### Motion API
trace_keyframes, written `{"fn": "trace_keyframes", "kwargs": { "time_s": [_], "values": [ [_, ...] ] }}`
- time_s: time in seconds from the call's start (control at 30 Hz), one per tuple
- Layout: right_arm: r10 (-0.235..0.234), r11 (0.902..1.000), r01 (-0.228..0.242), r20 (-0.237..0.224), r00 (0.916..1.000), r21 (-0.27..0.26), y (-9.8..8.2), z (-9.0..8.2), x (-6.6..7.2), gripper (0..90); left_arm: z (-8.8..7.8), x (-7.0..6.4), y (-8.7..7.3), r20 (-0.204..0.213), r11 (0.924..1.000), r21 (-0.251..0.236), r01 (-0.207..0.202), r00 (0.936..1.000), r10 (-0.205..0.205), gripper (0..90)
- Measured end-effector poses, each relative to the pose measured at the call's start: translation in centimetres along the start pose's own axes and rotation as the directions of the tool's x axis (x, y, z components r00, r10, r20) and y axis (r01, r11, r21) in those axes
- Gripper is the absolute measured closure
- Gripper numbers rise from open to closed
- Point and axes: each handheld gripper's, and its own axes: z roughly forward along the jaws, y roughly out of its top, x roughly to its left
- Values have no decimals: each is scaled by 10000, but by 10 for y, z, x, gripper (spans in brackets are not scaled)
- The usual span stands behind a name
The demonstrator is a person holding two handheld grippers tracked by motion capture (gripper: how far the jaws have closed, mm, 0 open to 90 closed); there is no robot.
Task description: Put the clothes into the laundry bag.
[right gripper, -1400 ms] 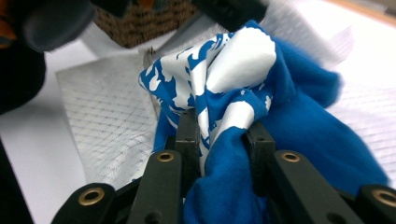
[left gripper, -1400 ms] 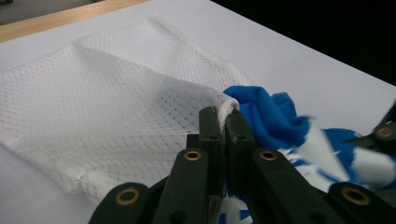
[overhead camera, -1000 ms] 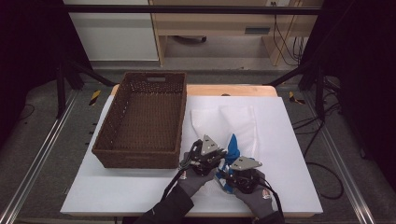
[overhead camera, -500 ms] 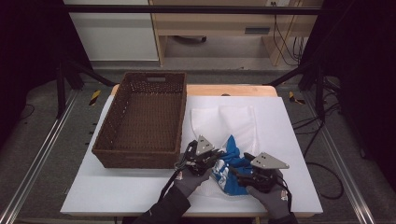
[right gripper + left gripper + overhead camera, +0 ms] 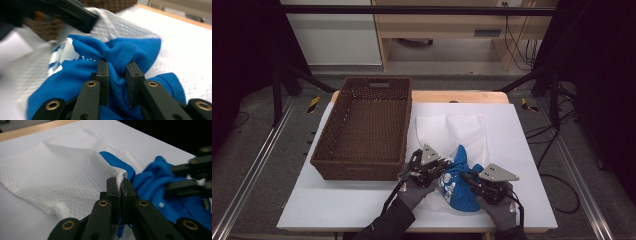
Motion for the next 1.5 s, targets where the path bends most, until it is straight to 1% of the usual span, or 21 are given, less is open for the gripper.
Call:
{"fn": "trace_keyframes", "kwargs": {
  "time_s": [0.17, 0.23, 0.3, 0.33, 0.43, 0.53, 0.67, 0.77, 0.8, 0.83, 0.87, 0.9, 0.93, 1.07, 1.1, 1.13, 1.17, 1.27, 1.3, 1.4, 1.5],
  "values": [
    [-426, 9988, 413, -506, 9978, -261, 2, -14, 13, 764, 0, 1, 5, -37, 10000, 6, 88, 10000, -88, 875],
    [-554, 9985, 550, -885, 9945, -68, 2, -11, 21, 766, -1, 0, 8, 50, 9999, -89, 140, 9999, -140, 875],
    [-572, 9982, 586, -893, 9944, 139, 2, -3, 25, 766, -3, -4, 11, 158, 9999, -152, 54, 9999, -52, 875],
    [-481, 9977, 507, -567, 9972, 452, 4, 11, 24, 762, -5, -10, 11, 252, 9997, -218, -117, 9996, 122, 875],
    [-294, 9973, 313, -281, 9992, 664, 8, 23, 22, 756, -8, -14, 11, 313, 9992, -320, -256, 9992, 266, 875],
    [-111, 9922, 30, 640, 9979, 1243, 11, 48, 20, 734, -13, -17, 8, 466, 9988, -440, -219, 9986, 240, 876],
    [-37, 9903, -80, 832, 9965, 1390, 8, 58, 20, 696, -12, -16, 4, 449, 9992, -325, -238, 9987, 252, 875],
    [19, 9948, -72, 520, 9986, 1013, 8, 50, 18, 626, -11, -12, 0, 431, 9992, -387, -62, 9990, 79, 875],
    [154, 9984, -171, 319, 9994, 543, 8, 37, 16, 589, -12, -10, 0, 436, 9992, -393, 12, 9991, 6, 875],
    [154, 9984, -171, 319, 9994, 543, 8, 37, 16, 589, -12, -10, 0, 436, 9992, -393, 12, 9991, 6, 875],
    [339, 9994, -339, 167, 9993, 30, 8, 21, 12, 562, -12, -9, -1, 442, 9992, -390, 26, 9990, -8, 875],
    [339, 9994, -339, 167, 9993, 30, 8, 21, 12, 562, -12, -9, -1, 442, 9992, -390, 26, 9990, -8, 874],
    [442, 9982, -439, 75, 9990, -414, 9, 5, 10, 557, -12, -9, -2, 407, 9992, -395, -23, 9992, 39, 875],
    [304, 9970, -253, 696, 9971, -729, 14, -10, 3, 529, -11, -11, -2, 418, 9992, -387, -89, 9991, 105, 875],
    [390, 9980, -338, 985, 9944, -542, 16, -4, -5, 513, -11, -11, -2, 415, 9992, -391, -100, 9991, 116, 875],
    [462, 9983, -424, 994, 9940, -394, 15, 0, -7, 513, -11, -11, -2, 425, 9992, -397, -109, 9990, 126, 875],
    [403, 9991, -386, 1086, 9933, -177, 14, 7, -10, 527, -12, -11, -1, 423, 9991, -408, -125, 9990, 142, 874],
    [281, 9974, -364, 1305, 9910, 620, 9, 25, -13, 696, -13, -9, -1, 395, 9992, -392, -100, 9992, 116, 875],
    [281, 9974, -364, 1305, 9910, 620, 9, 25, -13, 696, -13, -9, -1, 395, 9992, -392, -100, 9992, 116, 875],
    [147, 9963, -238, 1101, 9938, 820, 7, 24, -7, 806, -13, -7, 0, 363, 9991, -424, -5, 9993, 21, 875],
    [-176, 9969, 132, 563, 9983, 771, 8, 16, 6, 819, -12, -7, 3, 376, 9989, -472, 63, 9993, -45, 875]
  ]
}}
